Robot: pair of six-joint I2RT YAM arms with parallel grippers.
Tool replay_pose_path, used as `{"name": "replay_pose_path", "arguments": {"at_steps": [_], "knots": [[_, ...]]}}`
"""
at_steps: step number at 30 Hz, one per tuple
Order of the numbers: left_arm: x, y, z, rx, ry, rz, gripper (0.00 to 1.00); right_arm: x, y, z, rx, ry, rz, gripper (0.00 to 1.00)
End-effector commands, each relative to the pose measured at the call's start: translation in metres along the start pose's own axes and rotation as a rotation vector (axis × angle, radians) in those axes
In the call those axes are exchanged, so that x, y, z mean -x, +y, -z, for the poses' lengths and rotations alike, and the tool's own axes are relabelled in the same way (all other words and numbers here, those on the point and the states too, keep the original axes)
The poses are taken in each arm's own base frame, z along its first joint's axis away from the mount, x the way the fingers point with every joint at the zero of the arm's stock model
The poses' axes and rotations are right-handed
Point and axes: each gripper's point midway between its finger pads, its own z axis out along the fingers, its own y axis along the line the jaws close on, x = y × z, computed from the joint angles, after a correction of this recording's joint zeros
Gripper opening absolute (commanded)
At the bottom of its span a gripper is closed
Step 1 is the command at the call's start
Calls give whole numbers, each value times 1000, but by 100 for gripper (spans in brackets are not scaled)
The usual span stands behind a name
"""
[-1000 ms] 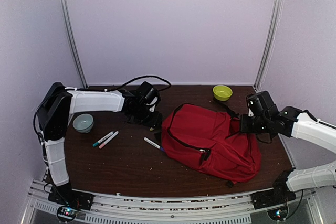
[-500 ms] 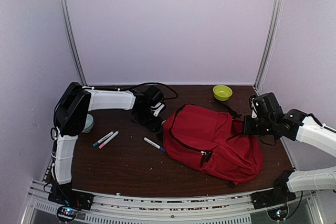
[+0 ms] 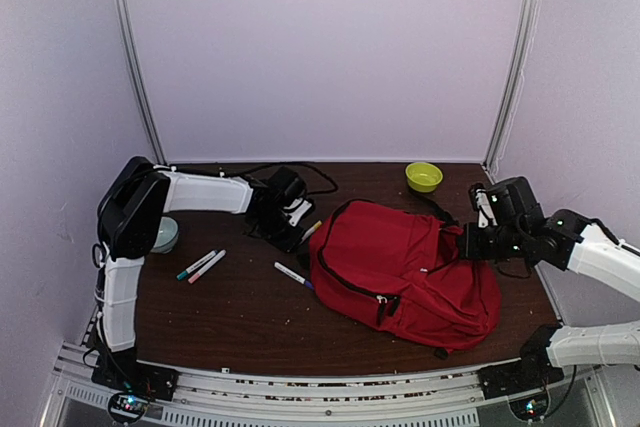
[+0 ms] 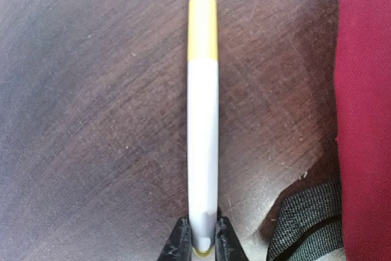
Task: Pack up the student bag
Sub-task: Pick up the pen at the center of the board, then place the pen in the lower front pocket of the bag.
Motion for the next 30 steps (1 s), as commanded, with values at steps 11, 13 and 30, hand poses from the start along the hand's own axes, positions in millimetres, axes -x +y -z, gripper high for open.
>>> {"name": "replay_pose_path", "arguments": {"at_steps": [11, 13, 30], "knots": [[-35, -8, 43, -55, -32, 40, 0, 3, 15, -1, 61, 32, 6, 0], [-29, -10, 60, -50, -74, 28, 0, 4, 18, -1, 68, 35, 10, 0], [-2, -60, 166, 61, -186, -206, 0, 7, 33, 3, 92, 38, 36, 0]]}}
